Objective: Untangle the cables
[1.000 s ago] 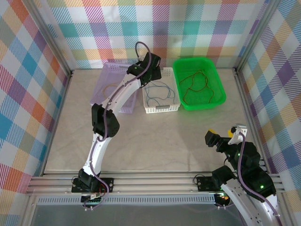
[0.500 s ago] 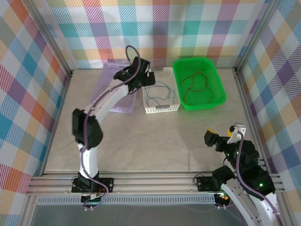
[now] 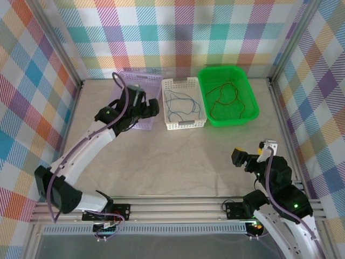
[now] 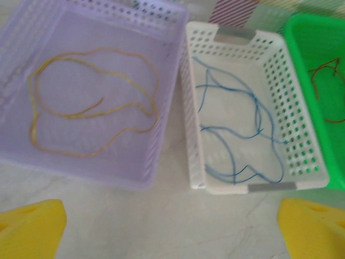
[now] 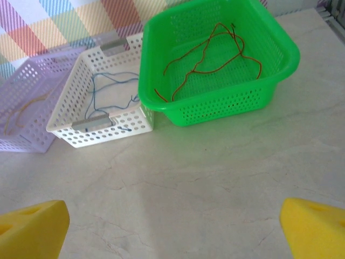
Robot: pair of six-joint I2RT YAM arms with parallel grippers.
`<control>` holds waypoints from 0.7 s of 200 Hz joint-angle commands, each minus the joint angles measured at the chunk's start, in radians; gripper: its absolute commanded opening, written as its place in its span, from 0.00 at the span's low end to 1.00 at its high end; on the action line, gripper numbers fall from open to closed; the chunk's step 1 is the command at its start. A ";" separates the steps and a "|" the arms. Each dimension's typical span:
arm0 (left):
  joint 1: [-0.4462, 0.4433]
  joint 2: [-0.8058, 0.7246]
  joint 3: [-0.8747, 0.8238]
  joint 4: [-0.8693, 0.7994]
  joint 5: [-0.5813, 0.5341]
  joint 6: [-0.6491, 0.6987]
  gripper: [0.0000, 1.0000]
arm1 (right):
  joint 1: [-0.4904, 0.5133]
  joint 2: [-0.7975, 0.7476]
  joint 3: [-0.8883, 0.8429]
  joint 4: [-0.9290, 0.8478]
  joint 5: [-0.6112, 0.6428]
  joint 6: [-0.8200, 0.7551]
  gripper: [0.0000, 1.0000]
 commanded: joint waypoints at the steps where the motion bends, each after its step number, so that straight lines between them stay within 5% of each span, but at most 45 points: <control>1: -0.005 -0.127 -0.060 -0.052 -0.051 0.003 1.00 | 0.006 0.034 -0.004 0.014 -0.013 0.005 1.00; 84: -0.002 -0.433 -0.351 -0.120 -0.258 0.064 1.00 | 0.006 0.185 0.023 0.048 0.010 -0.009 1.00; 140: 0.000 -0.408 -0.457 -0.118 -0.349 0.068 1.00 | 0.005 0.278 -0.050 0.265 0.157 -0.106 1.00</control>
